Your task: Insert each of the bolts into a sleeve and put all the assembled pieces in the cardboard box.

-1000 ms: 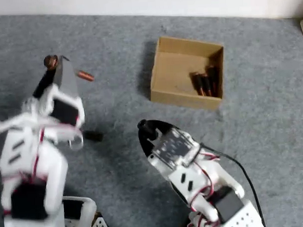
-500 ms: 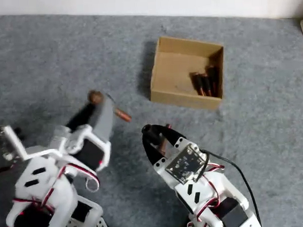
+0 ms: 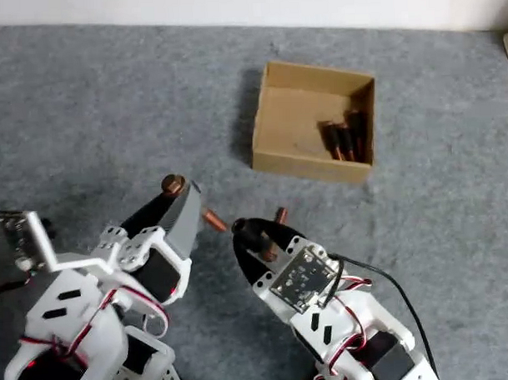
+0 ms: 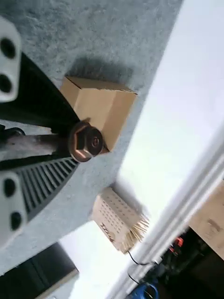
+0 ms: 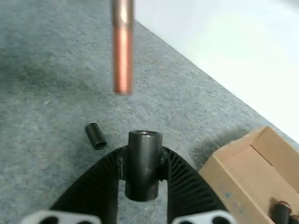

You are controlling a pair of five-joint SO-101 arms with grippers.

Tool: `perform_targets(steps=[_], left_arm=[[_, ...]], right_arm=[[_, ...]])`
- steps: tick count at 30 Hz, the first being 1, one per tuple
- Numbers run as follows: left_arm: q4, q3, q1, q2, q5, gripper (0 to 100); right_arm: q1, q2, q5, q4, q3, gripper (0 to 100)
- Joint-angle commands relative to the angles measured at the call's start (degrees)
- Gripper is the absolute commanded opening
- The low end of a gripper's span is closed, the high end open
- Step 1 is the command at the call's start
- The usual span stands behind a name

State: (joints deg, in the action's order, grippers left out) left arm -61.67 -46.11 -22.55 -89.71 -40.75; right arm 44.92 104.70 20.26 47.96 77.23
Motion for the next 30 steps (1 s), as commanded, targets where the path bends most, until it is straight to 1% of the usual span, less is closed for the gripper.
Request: perform_targets(steps=[1,10,13,15,21,24,30], left_arm=[[0.44,0.22,-1.19,-0.22,-0.62,0],[0.35,0.13,-9.45,-0.22,-0.62,0],[0.09,-0.22,-10.95,-0.22,-0.62,0],[0.09,-0.22,-10.07,-0.22,-0.62,0],[0.35,-0.31,-3.74,-0.22,-0.26,0],[0.53,-1.89,-3.21,-0.22,-0.26,0],[8.0,-8.48,-2.77,-0.75,-0.26,0]], right_arm=[[1.36,0.57,-0.53,0.13,-0.31,0.4],[1.36,0.57,-0.53,0.04,-0.31,0.4],[1.36,0.57,-0.53,0.04,-0.31,0.4],[1.19,0.57,-0.53,0.04,-0.31,0.4],[1.36,0.57,-0.53,0.04,-0.66,0.4],[1.36,0.57,-0.79,0.04,-0.84,0.4],[1.45,0.57,-0.97,0.04,-0.84,0.4]])
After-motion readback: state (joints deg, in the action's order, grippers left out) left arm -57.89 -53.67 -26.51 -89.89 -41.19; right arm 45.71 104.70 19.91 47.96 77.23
